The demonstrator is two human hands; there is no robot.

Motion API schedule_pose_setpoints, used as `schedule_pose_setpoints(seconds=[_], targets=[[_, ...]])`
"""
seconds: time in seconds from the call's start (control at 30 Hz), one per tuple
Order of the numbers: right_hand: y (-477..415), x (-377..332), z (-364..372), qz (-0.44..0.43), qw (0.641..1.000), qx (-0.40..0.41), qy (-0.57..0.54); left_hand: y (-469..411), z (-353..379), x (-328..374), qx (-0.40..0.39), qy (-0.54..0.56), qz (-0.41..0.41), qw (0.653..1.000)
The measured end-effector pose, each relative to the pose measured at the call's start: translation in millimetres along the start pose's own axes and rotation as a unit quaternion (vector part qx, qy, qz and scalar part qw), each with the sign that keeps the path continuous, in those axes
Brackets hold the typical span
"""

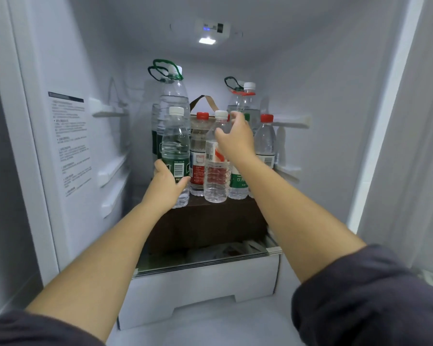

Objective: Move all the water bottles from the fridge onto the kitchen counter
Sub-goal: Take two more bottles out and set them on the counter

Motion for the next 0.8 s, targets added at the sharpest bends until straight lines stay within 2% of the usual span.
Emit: schedule_pose_setpoints(seconds=[0.2, 0.3, 0.4, 0.5, 0.63, 0.8], targets=[[-18.6, 9.6, 18.5, 0.029, 0.998, -0.03, 0.042, 0.6, 1.5, -1.1, -0.002, -0.003, -0.003, 1.0], [-20.1, 6.5, 19.0, 0.006, 0.997, -0.027, 0.069, 1.9, 0.2, -1.3, 0.0, -0.005, -0.008, 1.0], [-12.3, 10.3, 29.7, 0.024, 0.995, -0.066, 0.074, 3.4, 0.0, 0.0, 0.0, -0.004, -0.004, 1.0], [3.0, 19.6, 42.6, 0.043, 0.995, -0.089, 0.015, 4.4, -0.5, -0.2, 0.001, -0.005, -0.009, 1.0], [25.5, 46.1, 53.9, 0.082, 0.991, -0.078, -0.078, 5.0, -0.5, -0.3, 0.0, -0.006, -0.007, 1.0], [47.6, 68.2, 65.6, 0.108, 0.989, -0.066, -0.079, 5.0, -0.5, 0.5, 0.001, 0.009, -0.008, 1.0]])
Point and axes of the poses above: each hand's wrist, its own y-axis away from the middle knuckle, its own z-axis out of the palm, x = y × z, the point moved 10 cm from there along -y, towards the middle knuckle, and after that the axes turned 9 degrees about -z, right-handed, at the moved point
